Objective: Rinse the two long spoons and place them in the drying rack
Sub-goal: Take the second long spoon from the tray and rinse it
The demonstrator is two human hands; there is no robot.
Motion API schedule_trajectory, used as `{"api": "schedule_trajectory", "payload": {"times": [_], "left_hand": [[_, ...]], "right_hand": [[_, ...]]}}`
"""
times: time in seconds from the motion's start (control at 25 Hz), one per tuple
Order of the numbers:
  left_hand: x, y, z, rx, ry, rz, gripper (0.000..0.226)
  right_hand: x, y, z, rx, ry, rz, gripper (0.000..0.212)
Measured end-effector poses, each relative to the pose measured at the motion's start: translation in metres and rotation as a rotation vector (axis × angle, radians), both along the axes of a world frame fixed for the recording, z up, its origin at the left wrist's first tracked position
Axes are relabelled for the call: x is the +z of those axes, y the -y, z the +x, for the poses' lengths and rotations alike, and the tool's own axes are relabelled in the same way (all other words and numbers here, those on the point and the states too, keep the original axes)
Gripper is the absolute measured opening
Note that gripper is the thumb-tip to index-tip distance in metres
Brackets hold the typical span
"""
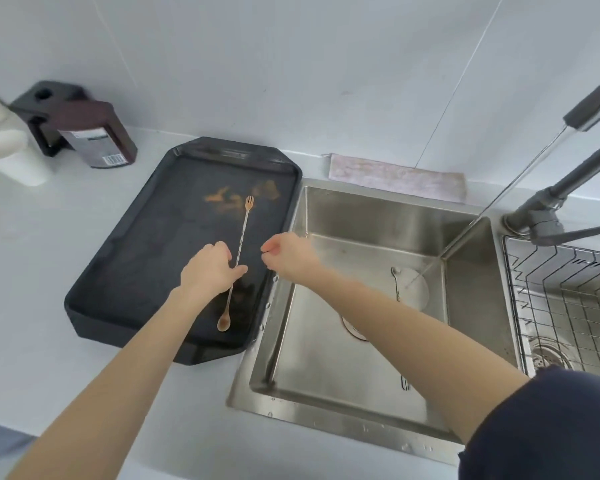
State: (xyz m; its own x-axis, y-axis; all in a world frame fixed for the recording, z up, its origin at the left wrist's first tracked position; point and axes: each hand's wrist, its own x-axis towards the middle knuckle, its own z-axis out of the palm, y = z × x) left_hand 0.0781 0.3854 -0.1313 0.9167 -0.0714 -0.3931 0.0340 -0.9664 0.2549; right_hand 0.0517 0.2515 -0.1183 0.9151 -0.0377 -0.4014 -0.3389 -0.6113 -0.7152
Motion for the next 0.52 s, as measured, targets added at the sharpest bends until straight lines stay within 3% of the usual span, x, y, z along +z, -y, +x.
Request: {"api": "schedule_trajectory", "payload": {"times": [0.28, 0.52], "left_hand": [[-0.021, -0.007, -0.007, 0.105, -0.051, -0.046, 0.033], [-0.026, -0.008, -0.003, 0.158, -0.034, -0.091, 0.02]], "right_hand": [[-0.023, -0.031, 0.008, -0.1, -0.185, 0.161, 0.034], [-0.029, -0.04, 0.011, -0.107, -0.212, 0.173, 0.035]]}}
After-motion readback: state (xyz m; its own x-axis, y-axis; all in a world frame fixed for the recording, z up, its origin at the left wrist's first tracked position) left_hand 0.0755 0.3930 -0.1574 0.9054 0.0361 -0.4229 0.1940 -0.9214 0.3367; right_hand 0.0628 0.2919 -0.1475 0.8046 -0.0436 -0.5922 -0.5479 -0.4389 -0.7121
